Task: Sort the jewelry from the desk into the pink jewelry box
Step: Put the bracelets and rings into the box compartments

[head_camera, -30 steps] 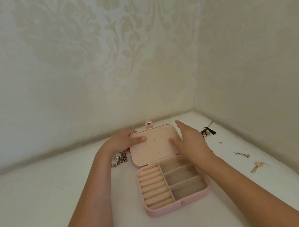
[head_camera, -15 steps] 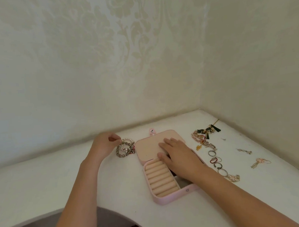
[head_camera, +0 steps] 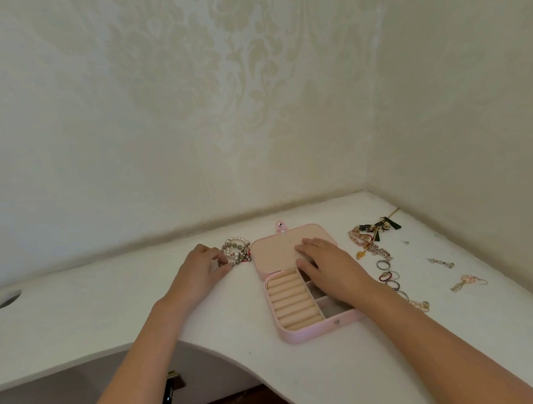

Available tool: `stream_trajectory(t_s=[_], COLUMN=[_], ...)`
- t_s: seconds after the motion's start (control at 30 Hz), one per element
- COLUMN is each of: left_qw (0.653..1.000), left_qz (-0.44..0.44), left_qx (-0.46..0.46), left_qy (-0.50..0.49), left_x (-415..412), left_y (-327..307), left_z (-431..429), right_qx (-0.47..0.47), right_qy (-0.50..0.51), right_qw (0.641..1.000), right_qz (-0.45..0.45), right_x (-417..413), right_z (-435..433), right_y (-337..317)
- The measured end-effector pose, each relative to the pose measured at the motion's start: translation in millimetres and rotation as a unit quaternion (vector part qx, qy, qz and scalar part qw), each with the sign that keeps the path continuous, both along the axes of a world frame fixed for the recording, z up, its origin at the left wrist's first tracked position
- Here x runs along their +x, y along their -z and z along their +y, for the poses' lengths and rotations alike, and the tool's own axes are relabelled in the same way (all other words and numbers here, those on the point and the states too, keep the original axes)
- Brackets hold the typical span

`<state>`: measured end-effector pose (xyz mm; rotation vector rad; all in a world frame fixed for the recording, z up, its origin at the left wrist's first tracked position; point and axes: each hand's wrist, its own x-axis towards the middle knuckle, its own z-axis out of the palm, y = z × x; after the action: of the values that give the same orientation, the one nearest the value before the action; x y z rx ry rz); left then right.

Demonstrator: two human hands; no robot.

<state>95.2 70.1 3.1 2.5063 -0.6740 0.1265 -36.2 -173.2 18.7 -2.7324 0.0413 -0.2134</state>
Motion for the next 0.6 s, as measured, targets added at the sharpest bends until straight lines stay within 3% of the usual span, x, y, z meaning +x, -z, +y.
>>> stream_trajectory(t_s=[0.13, 0.2, 0.3, 0.37, 0.47, 0.53, 0.6], left_qw=[0.999, 1.000, 0.994, 0.975, 0.951, 0.922, 0.866], left_qz=[0.020, 0.018, 0.048, 0.105, 0.124, 0.151, 0.223], left_qx=[0.042, 0.015, -0.091, -0.170, -0.248, -0.338, -0.446], left_qy=[0.012, -0.008, -0.040, -0.095, -0.140, -0.119, -0.044], left_x=[14, 21, 31, 35, 40, 33, 19], left_y=[-3, -11, -32, -45, -59, -76, -95], left_z=[-2, -6, -12, -15, -21, -27, -33], right_qx=[0.027, 0.037, 0.057, 0.077, 0.094, 0.108, 0.145], right_qy=[-0.015, -0.018, -0.016, -0.015, -0.017, -0.018, -0.015], right_qw=[1.000, 0.999, 0.998, 0.997, 0.995, 0.993, 0.988], right_qz=[-0.004, -0.012, -0.019, -0.021, -0.028, -0.032, -0.050], right_x=[-5, -7, -10, -11, -11, -11, -10], right_z=[-11, -12, -12, -13, -15, -17, -18], right_y=[-4, -6, -9, -10, -9, -9, -10])
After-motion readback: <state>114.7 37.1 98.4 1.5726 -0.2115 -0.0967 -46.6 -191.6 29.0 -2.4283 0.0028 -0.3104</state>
